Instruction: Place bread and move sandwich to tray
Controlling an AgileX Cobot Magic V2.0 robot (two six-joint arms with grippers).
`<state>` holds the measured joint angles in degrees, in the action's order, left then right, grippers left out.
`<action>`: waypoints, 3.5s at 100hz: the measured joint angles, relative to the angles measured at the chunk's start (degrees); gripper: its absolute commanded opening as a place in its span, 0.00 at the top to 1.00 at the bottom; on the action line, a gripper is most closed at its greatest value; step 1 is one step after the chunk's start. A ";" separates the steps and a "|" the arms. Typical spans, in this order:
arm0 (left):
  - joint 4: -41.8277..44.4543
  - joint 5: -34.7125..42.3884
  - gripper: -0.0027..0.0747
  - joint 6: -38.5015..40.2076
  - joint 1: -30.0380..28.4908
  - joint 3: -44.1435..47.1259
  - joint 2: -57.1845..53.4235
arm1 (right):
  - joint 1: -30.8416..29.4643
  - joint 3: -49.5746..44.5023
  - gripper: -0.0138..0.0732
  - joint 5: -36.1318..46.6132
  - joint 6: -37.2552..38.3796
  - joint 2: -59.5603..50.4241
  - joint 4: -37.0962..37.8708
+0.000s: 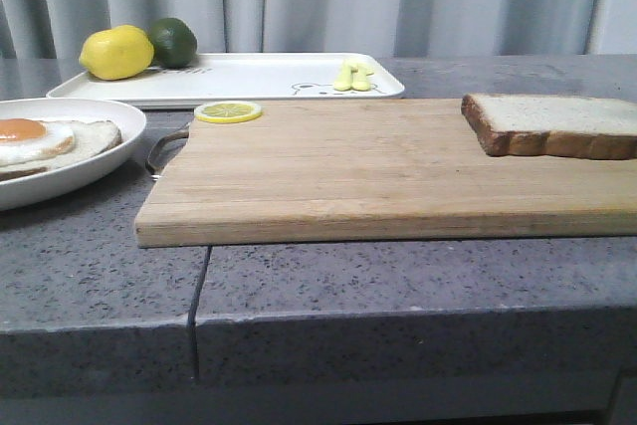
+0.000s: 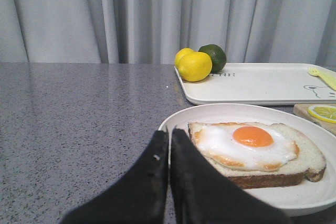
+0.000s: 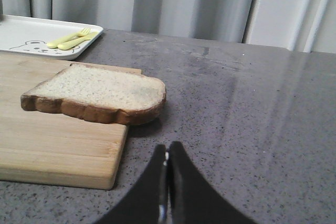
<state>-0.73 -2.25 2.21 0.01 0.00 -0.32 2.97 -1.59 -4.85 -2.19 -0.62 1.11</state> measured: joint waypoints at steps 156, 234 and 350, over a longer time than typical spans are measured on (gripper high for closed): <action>-11.92 -28.66 0.99 0.00 0.00 -31.66 18.34 | 0.00 28.56 0.92 -21.50 0.00 12.23 -9.79; -17.46 -41.03 0.59 -7.51 0.00 -41.87 40.93 | -0.12 35.42 0.32 -20.47 4.34 38.76 -18.15; -17.46 -41.03 0.50 -7.51 0.00 -41.87 40.93 | -4.28 35.42 0.33 -1.89 9.87 68.18 -37.35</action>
<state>-18.19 -43.28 -5.30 0.01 -41.87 40.61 -1.31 33.82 -6.74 7.68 67.56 -36.24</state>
